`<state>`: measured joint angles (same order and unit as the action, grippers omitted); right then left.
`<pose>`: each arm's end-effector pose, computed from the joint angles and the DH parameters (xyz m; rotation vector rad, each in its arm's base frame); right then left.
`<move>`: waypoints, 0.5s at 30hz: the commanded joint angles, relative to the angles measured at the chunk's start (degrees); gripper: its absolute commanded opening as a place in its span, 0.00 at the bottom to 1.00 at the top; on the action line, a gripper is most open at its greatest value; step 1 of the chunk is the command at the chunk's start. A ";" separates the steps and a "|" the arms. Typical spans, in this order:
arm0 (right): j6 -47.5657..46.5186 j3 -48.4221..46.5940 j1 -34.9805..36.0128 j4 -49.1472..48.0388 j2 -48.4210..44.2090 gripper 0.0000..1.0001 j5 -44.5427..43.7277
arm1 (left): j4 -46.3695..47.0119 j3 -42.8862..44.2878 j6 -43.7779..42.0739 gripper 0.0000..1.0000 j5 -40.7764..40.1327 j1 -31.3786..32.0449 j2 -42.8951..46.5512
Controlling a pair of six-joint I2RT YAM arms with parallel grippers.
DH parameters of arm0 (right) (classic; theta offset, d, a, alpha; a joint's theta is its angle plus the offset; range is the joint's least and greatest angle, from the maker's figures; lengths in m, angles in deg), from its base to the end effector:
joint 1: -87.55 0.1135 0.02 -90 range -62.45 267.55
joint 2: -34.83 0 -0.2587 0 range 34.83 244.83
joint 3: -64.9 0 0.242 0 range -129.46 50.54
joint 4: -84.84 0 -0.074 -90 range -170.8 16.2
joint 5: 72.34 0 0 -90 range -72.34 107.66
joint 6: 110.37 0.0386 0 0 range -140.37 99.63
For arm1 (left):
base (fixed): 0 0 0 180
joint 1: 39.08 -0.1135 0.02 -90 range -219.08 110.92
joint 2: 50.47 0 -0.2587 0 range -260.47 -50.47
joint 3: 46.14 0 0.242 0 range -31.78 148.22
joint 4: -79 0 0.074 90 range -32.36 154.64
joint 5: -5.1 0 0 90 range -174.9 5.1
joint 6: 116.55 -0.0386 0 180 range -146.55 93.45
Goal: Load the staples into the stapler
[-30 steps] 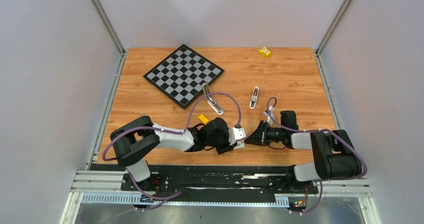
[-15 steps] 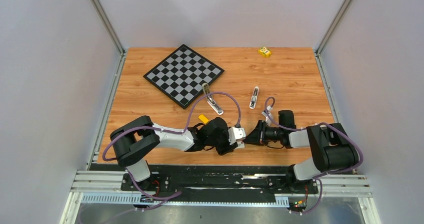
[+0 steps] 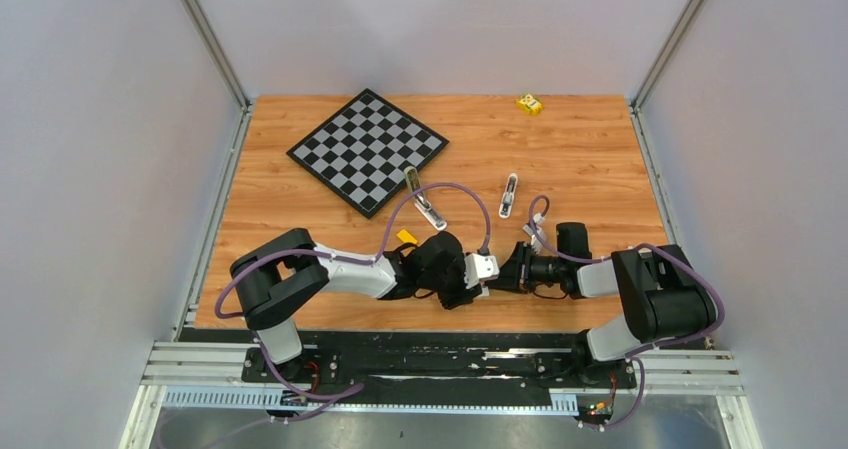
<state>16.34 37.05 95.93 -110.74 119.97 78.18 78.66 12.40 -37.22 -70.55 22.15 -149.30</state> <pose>0.1913 0.0621 0.1058 -0.0201 2.3405 1.6093 0.1499 -0.2929 0.1401 1.4975 1.8321 -0.7326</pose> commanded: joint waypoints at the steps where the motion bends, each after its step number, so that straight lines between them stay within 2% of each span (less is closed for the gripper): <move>1: -0.05 1.01 0.94 -1.35 0.47 0.31 2.48 | -5.48 0.02 -1.55 0.47 0.62 -0.18 -2.99; 9: 1.06 1.46 1.69 -3.81 2.24 0.30 3.02 | -5.39 0.15 -1.32 0.39 1.20 -0.17 -3.63; 15: 4.80 2.60 2.87 -11.62 5.12 0.30 4.33 | -5.26 0.29 -1.20 0.38 1.38 -0.23 -3.83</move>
<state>18.63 37.99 97.18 -115.76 123.36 79.75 78.60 13.34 -37.73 -69.24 22.15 -150.24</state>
